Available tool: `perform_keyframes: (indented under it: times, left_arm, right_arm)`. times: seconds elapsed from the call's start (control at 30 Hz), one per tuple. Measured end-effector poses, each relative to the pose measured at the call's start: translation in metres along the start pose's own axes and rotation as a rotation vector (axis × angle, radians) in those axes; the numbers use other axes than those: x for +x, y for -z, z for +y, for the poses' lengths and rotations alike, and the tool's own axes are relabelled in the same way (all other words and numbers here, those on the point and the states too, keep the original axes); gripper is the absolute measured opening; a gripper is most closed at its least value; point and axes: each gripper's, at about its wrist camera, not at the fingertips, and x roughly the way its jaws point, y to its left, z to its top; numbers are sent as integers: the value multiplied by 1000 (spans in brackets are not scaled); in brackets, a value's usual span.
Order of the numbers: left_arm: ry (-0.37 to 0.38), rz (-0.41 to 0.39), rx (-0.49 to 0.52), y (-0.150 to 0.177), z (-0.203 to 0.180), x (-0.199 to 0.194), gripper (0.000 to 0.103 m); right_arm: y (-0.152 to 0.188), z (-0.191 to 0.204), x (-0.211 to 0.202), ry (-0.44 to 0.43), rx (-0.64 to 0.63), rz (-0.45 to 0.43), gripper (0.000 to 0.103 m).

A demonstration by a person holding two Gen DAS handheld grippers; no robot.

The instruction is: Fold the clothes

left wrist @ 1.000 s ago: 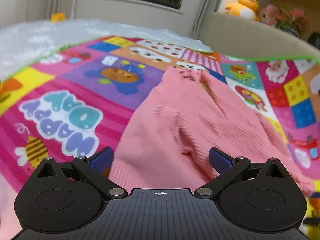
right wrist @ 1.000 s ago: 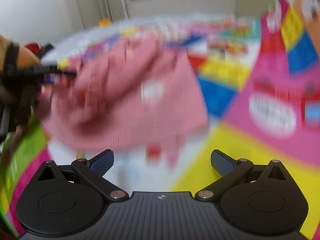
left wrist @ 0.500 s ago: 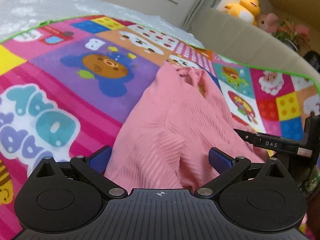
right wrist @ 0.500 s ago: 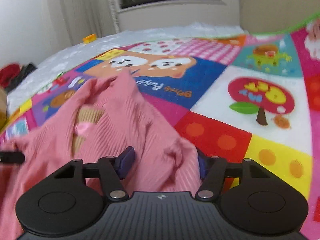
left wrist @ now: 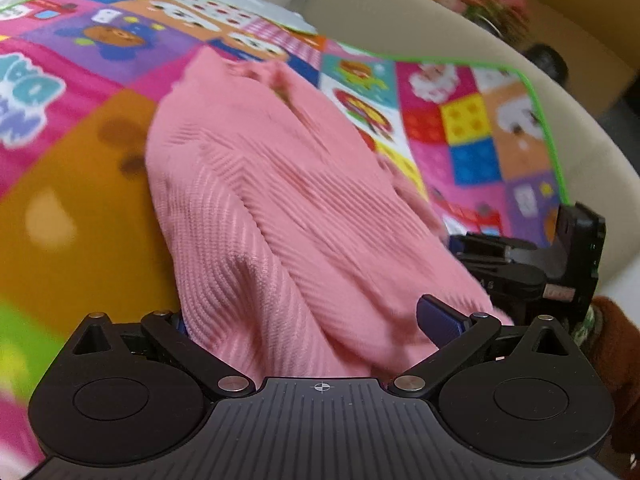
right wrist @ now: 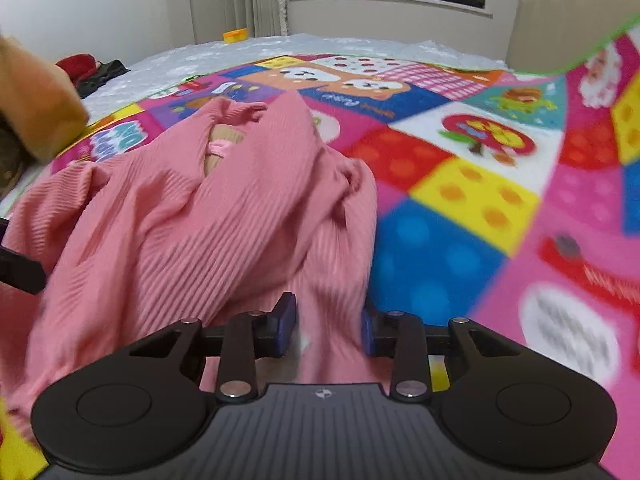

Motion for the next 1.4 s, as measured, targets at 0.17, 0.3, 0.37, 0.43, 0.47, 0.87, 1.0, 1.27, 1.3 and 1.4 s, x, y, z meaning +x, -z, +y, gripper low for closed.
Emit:
perform_keyframes:
  times: [0.17,0.3,0.37,0.43,0.47,0.87,1.0,1.27,1.3,1.4]
  left_arm:
    - [-67,4,63,31,-22,-30,103]
    - [-154,-56,104,33,-29,-62,103]
    - [-160,-105,124,29,-34,-82,103]
    - [-162,-146,160,26,-42,-99,103]
    - [-164,-141,197,26,-50,-101,103]
    - [-42,41,555,95,-145,-51,103]
    - [-217,11,730,118,-155,-17,103]
    - [-293,-190,722,99,-148,-25,71]
    - [-289,-204,685,93,-143,-26,64]
    - [-265,-266,517,71,-121,-33,53]
  right_arm:
    - [41,4,-46,-21,47,4,22]
    - [60,16,-67,-43,34,5,20]
    - [68,22,-77,-40,-11,4,20]
    - [74,24,-88,-32,-45,-10,21]
    - [73,21,-95,-22,-46,-33,28]
    - [72,13,-113,37,102,-189,95]
    - [69,6,-83,94,234,-96,103]
    - [87,4,-67,56,292,-52,103]
    - [89,6,-68,57,271,-59,103]
    - [97,4,-76,40,309,-114,103]
